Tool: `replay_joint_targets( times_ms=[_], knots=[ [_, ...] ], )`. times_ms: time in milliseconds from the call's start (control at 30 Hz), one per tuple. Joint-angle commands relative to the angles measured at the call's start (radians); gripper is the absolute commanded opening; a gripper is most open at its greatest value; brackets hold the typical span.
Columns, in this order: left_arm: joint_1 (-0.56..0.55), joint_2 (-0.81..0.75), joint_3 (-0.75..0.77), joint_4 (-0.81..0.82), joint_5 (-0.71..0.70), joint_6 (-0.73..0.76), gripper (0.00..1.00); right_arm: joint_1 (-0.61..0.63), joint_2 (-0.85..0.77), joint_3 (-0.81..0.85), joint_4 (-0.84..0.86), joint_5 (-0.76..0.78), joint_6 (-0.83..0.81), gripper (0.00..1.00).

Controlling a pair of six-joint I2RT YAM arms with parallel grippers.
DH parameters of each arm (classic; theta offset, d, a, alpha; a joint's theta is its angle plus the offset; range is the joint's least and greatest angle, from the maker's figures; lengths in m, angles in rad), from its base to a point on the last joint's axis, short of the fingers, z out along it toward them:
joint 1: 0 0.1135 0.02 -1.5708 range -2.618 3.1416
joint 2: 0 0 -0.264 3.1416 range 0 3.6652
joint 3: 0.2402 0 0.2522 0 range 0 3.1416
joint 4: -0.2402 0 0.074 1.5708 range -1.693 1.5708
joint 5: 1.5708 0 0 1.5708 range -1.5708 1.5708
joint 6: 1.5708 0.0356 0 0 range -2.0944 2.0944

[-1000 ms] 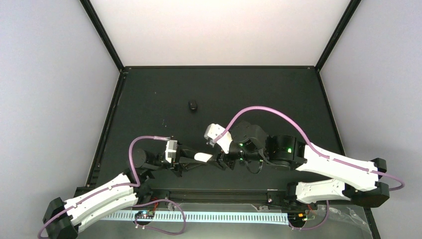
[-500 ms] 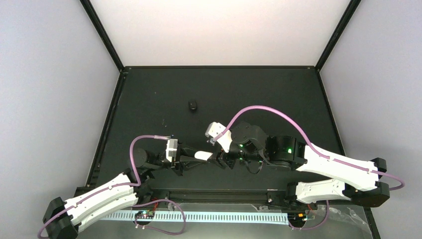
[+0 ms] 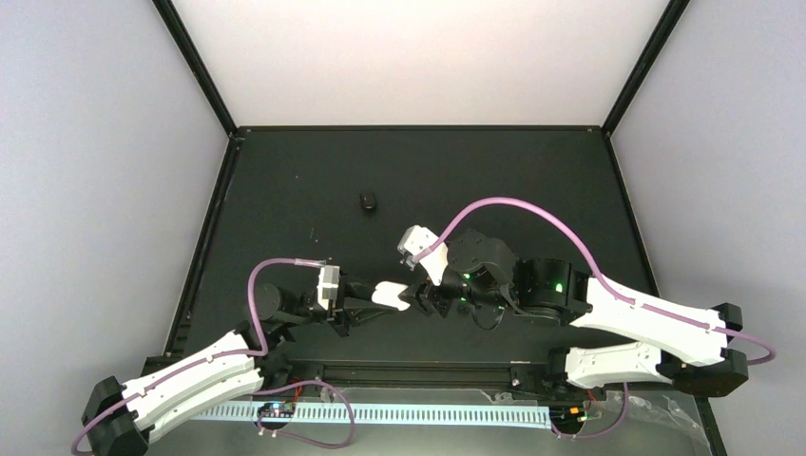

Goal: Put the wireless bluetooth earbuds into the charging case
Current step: Open the charging case.

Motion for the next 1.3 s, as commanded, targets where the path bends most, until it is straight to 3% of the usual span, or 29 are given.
replay_joint_targets(
  times_ms=[0, 1267],
  knots=[
    [-0.013, -0.018, 0.032, 0.005, 0.024, -0.006, 0.02, -0.009, -0.010, -0.009, 0.032, 0.071, 0.012, 0.65],
    [-0.013, -0.058, 0.032, -0.080, -0.079, -0.012, 0.01, -0.027, 0.010, -0.002, 0.056, 0.081, 0.041, 0.66]
  ],
)
